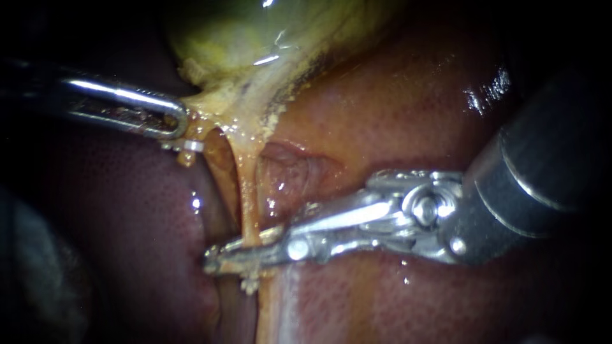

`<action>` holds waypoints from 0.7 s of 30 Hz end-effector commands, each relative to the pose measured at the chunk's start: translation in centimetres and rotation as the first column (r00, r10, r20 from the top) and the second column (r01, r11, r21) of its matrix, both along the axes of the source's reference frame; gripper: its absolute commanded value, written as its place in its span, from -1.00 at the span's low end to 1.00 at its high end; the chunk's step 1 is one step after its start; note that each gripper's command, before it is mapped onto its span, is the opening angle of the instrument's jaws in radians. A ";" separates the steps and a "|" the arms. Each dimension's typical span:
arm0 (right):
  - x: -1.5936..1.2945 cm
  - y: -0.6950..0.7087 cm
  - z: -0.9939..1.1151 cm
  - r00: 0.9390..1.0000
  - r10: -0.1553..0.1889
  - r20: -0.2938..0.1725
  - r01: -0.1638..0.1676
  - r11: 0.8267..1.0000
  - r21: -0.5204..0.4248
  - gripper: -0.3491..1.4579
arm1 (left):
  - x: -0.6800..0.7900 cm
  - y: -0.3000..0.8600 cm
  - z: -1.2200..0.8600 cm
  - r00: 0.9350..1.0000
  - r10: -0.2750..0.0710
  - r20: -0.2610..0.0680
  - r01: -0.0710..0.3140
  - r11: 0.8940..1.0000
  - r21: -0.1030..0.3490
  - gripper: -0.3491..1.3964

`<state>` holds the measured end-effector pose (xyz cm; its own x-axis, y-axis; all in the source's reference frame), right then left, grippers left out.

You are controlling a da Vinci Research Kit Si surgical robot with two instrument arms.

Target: Going back first clip right tube

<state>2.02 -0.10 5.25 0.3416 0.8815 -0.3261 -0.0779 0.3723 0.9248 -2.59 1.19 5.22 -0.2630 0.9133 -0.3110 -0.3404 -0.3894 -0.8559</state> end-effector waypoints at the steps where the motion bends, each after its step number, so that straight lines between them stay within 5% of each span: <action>1: 0.00 0.00 0.01 1.000 -0.005 0.001 0.005 1.000 0.000 -1.00 | 0.00 0.00 0.00 1.000 0.000 0.000 0.000 1.000 0.000 -1.00; 4: 0.02 -0.05 0.09 0.998 -0.036 -0.042 0.032 0.995 -0.094 -0.70 | 0.00 0.00 0.00 1.000 0.000 0.000 0.000 1.000 0.000 -1.00; 6: 0.05 -0.12 0.18 0.996 -0.061 -0.069 0.047 0.980 -0.195 -0.35 | 0.00 0.00 0.00 1.000 0.000 0.000 0.000 1.000 0.000 -1.00; 9: 0.08 -0.19 0.33 0.992 -0.087 -0.094 0.056 0.955 -0.290 -0.16 | 0.01 0.00 0.00 1.000 0.000 0.000 0.000 1.000 0.000 -1.00; 14: 0.02 -0.20 0.49 0.994 -0.056 -0.089 0.011 0.899 -0.438 -0.07 | 0.01 0.00 0.00 1.000 0.000 0.000 0.000 1.000 0.000 -1.00; 21: -0.34 -0.16 0.48 0.990 -0.103 -0.094 0.034 0.833 -0.553 -0.06 | 0.02 -0.01 0.00 1.000 0.001 0.000 -0.001 1.000 0.000 -1.00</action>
<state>1.62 -0.24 5.72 0.3264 0.5080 -0.7971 0.0655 0.8291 0.5552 -2.57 1.19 5.22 -0.2635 0.9132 -0.3108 -0.3400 -0.3895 -0.8560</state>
